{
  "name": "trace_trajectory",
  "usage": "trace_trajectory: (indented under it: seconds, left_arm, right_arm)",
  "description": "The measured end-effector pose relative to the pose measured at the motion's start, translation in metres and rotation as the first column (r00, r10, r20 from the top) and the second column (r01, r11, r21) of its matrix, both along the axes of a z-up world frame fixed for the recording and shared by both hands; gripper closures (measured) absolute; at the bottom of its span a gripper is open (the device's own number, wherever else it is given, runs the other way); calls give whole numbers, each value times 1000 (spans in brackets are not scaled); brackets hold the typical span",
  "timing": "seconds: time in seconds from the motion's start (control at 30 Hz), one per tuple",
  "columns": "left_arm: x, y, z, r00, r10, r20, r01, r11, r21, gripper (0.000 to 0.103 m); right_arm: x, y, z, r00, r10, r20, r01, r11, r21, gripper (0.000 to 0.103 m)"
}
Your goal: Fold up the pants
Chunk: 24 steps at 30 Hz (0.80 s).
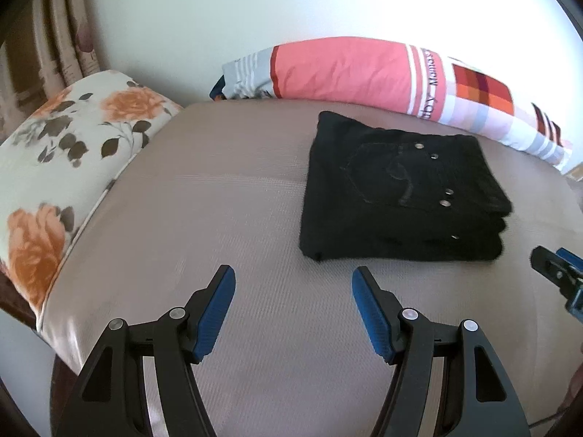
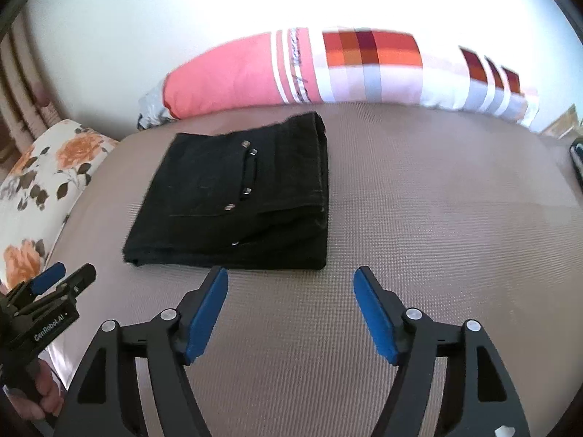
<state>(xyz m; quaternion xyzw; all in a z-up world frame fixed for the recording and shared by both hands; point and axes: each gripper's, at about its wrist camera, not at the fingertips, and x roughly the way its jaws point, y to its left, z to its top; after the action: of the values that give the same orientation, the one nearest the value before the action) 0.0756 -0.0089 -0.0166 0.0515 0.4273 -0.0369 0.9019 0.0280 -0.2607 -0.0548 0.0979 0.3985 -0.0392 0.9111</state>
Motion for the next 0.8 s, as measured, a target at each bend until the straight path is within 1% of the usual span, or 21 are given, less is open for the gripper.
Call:
trace_trajectory:
  seconds: [0.1, 0.23, 0.37, 0.5, 0.67, 0.8]
  left_arm:
    - [-17, -2, 7, 1000, -10, 25, 10, 1000, 10, 36]
    - [-36, -6, 12, 998, -27, 57, 26, 999, 23, 36]
    - [-46, -6, 11, 998, -22, 61, 20, 999, 24, 36]
    - [-52, -8, 8, 998, -19, 65, 17, 999, 35, 36]
    - [-54, -11, 5, 998, -30, 58, 27, 998, 48, 36]
    - [-55, -13, 3, 998, -32, 57, 30, 999, 44, 36]
  right_arm:
    - [-16, 8, 8, 999, 0, 41, 0, 1000, 1, 29]
    - [-33, 24, 13, 997, 8, 79, -4, 999, -44, 26]
    - [-42, 37, 14, 995, 32, 90, -25, 996, -81, 22]
    - [-47, 44, 13, 994, 36, 101, -29, 997, -75, 20]
    - [-49, 50, 9, 994, 50, 95, -41, 995, -94, 20]
    - [-50, 52, 6, 994, 57, 94, -47, 994, -103, 19]
